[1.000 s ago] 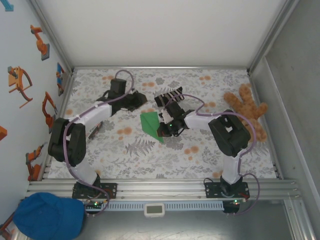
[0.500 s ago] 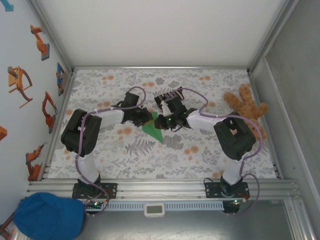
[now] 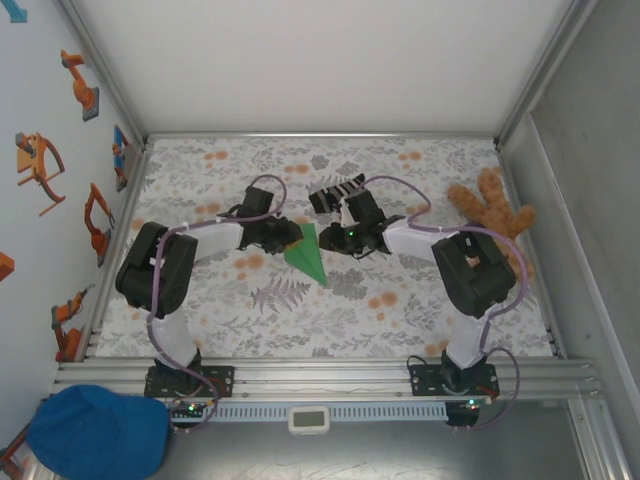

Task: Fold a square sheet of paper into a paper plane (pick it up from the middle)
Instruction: Fourth fold the wing at the center of the table, then pick up the paper from the center of the table.

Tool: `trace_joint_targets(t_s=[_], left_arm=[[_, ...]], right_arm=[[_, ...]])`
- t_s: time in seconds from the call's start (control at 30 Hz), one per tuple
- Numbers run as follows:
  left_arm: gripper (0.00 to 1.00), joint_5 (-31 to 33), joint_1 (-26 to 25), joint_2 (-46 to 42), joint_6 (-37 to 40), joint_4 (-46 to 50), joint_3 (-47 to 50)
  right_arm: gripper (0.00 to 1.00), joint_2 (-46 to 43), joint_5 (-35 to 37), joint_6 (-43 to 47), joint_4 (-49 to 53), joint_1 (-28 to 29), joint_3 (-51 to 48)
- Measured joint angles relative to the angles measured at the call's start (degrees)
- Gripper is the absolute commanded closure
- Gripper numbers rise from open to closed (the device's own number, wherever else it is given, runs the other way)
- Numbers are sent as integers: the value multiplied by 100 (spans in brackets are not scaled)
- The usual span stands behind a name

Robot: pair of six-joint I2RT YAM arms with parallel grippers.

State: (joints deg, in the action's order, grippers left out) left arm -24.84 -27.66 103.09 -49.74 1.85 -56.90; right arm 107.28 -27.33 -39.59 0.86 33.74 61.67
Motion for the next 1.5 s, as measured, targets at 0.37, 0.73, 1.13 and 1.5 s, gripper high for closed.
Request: trace_joint_targets(t_s=[0.37,0.73,1.13,1.5], left_arm=[[61,-4,575,-798,-199,-136,876],[56,-52,675,-1670,-374,-361,1357],[34,-719,503,-2612,-1003,-1858,1751],[55,-1130,203,-2212,-1189,-3034,1202]], right_arm=[[85,691,-470,55,-151,4,525],[100,662,-1084,-293,-1167,-125,302],[100,-166,-2116,-2164,-3346,-439,-151],[100,-431,-2500,-3095,-4181,-442,-151]])
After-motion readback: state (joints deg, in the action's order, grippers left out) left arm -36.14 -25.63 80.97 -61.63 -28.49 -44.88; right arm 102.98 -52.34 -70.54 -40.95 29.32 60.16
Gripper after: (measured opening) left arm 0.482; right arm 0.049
